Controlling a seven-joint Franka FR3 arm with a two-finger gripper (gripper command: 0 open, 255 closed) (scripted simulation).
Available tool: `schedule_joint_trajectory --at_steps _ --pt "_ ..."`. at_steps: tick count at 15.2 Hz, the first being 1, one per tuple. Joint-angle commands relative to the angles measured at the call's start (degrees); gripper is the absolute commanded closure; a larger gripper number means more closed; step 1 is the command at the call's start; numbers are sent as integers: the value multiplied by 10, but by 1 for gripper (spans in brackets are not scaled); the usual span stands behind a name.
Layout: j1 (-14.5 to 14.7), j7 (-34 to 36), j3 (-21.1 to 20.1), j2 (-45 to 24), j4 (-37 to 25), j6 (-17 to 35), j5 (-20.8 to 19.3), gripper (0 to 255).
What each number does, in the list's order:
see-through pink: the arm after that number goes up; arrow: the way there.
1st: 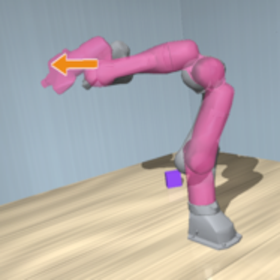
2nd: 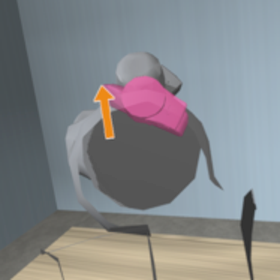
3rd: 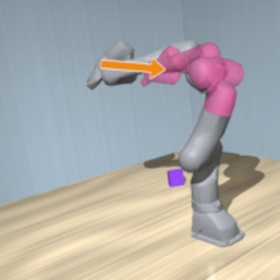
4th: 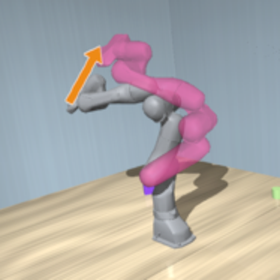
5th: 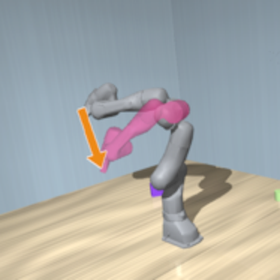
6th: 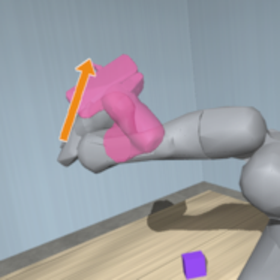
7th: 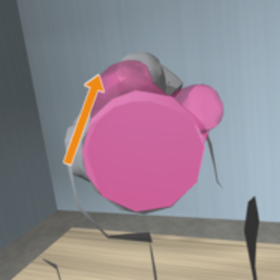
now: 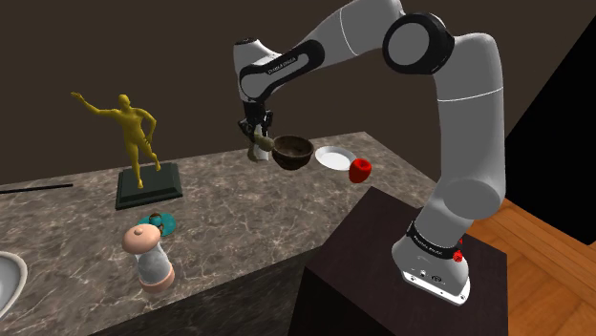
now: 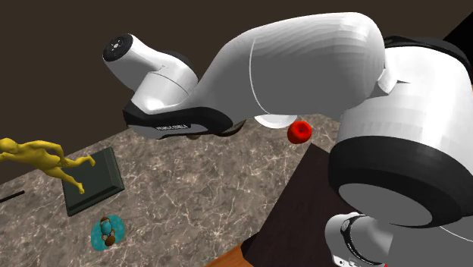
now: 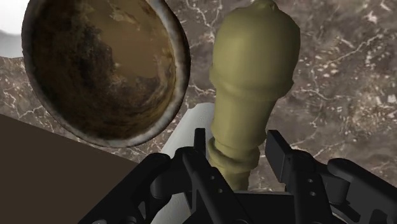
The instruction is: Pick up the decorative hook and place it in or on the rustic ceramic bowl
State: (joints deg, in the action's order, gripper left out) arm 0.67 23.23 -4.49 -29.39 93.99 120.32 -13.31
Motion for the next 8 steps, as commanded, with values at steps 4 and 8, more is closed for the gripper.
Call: schedule_joint_trajectory --at_steps 4,8 --pt "0 -6 -2 16 -15 -31 4 255" --pt "-1 -11 -3 28 -28 -55 7 255"
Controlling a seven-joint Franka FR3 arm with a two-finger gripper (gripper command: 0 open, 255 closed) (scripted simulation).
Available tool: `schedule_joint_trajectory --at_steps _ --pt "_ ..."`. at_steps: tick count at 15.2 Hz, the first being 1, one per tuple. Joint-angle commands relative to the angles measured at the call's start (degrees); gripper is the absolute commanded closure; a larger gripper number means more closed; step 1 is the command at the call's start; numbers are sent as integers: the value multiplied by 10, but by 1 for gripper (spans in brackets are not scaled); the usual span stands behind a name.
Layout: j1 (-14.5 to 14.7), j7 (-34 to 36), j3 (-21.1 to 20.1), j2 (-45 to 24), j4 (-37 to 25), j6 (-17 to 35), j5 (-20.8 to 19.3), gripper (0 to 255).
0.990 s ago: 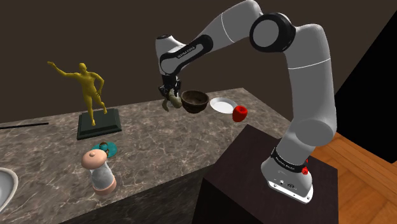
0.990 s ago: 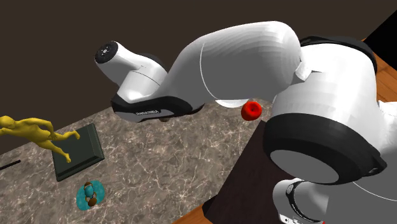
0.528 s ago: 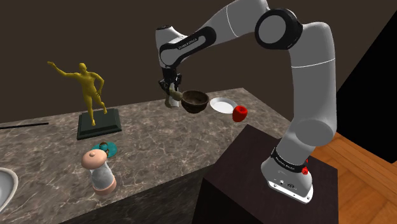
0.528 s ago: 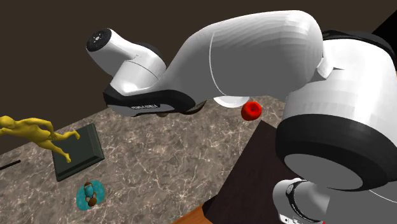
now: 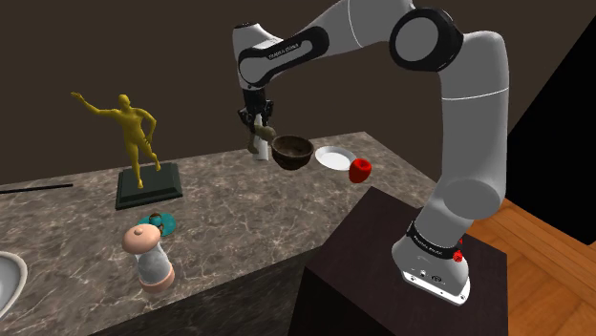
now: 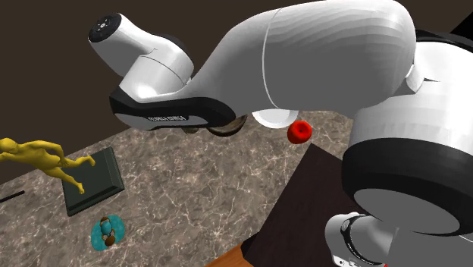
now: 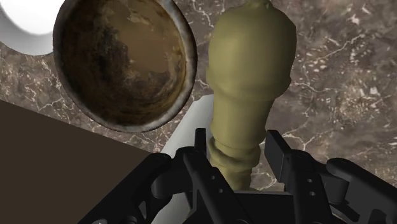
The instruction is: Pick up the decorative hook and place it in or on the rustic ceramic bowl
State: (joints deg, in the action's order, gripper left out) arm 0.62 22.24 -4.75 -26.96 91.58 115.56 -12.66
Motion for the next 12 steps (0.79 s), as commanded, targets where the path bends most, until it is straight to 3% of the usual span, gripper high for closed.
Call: schedule_joint_trajectory --at_steps 1,9,12 --pt "0 -3 -1 7 -8 -14 2 255" --pt "0 -12 -2 24 -41 -63 7 255" --pt "-23 -38 5 73 22 -45 11 255"
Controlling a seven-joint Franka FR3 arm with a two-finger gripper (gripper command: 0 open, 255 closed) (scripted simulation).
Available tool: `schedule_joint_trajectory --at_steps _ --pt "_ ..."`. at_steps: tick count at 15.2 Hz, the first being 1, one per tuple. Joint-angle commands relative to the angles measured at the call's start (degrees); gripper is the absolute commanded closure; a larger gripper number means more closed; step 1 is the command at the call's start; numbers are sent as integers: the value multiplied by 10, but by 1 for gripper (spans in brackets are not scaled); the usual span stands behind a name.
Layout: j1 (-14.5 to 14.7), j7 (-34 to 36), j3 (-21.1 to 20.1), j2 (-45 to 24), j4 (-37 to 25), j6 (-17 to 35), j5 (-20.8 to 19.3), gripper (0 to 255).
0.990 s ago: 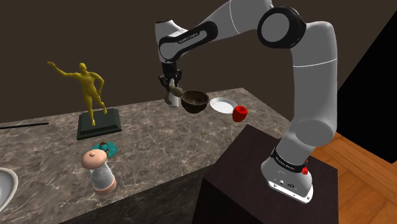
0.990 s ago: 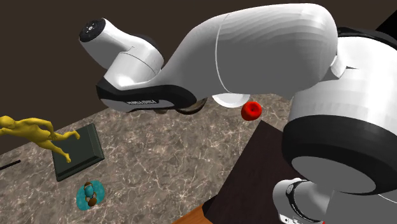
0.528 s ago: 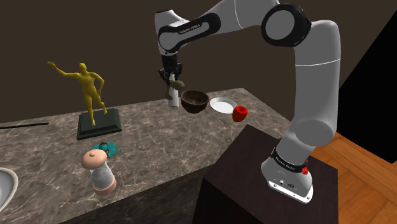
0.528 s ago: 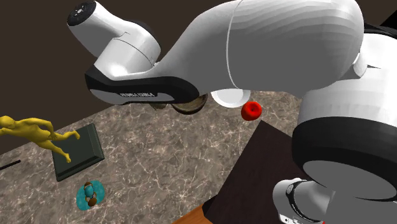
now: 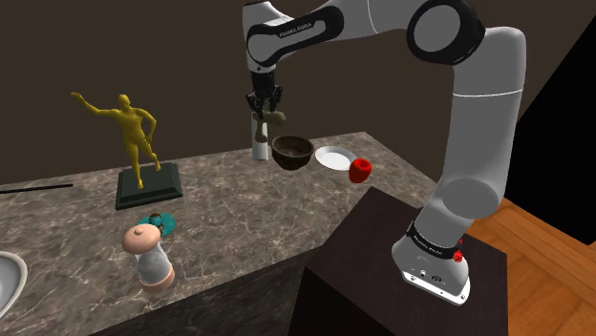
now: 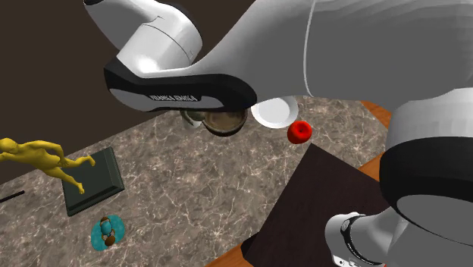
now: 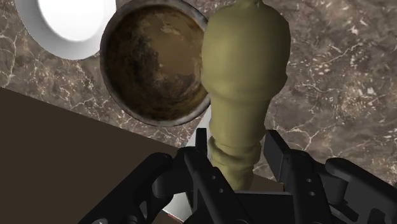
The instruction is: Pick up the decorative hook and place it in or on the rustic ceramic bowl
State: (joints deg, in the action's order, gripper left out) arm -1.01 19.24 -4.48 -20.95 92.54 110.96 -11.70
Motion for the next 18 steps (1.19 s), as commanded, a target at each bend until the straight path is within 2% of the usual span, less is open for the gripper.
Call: schedule_joint_trajectory --at_steps 1,10,18 --pt "-14 -18 5 28 31 7 3 255" --pt "-76 -115 41 144 161 37 11 255" --pt "-80 -112 45 133 200 88 7 255"
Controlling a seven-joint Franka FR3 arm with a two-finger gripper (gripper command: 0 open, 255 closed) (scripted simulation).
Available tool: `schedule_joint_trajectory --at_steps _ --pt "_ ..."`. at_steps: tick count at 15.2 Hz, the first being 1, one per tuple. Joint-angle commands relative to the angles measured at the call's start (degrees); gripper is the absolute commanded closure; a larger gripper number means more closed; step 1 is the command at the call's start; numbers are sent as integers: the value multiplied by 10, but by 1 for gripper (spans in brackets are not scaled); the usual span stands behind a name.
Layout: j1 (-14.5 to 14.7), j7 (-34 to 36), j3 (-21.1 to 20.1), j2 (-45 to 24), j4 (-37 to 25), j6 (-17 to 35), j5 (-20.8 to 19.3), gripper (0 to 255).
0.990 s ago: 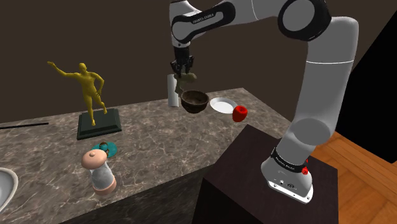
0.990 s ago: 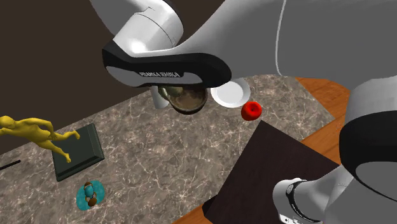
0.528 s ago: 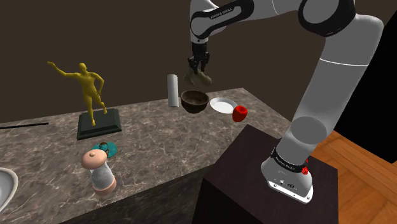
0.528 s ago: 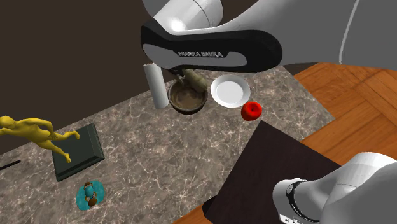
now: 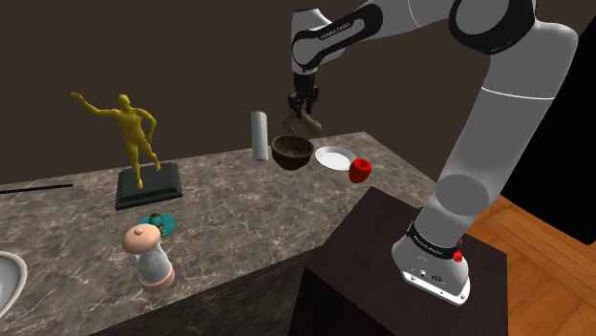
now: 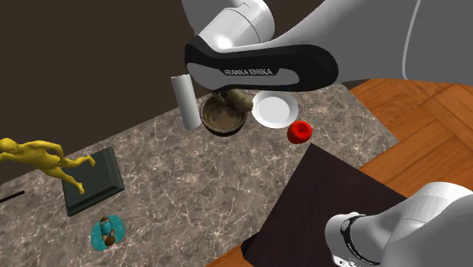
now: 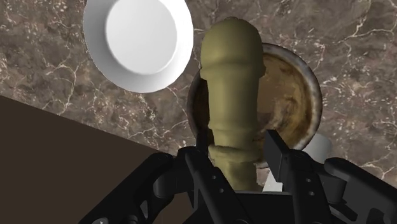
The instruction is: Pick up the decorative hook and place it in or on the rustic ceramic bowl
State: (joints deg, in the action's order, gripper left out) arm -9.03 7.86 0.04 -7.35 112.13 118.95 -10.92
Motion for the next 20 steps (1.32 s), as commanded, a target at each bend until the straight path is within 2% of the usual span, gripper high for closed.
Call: schedule_joint_trajectory --at_steps 1,13,20 --pt "0 3 0 -6 8 15 -1 255" --pt "-1 19 3 -49 47 96 -12 255" --pt "-1 19 3 -49 47 96 -12 255"
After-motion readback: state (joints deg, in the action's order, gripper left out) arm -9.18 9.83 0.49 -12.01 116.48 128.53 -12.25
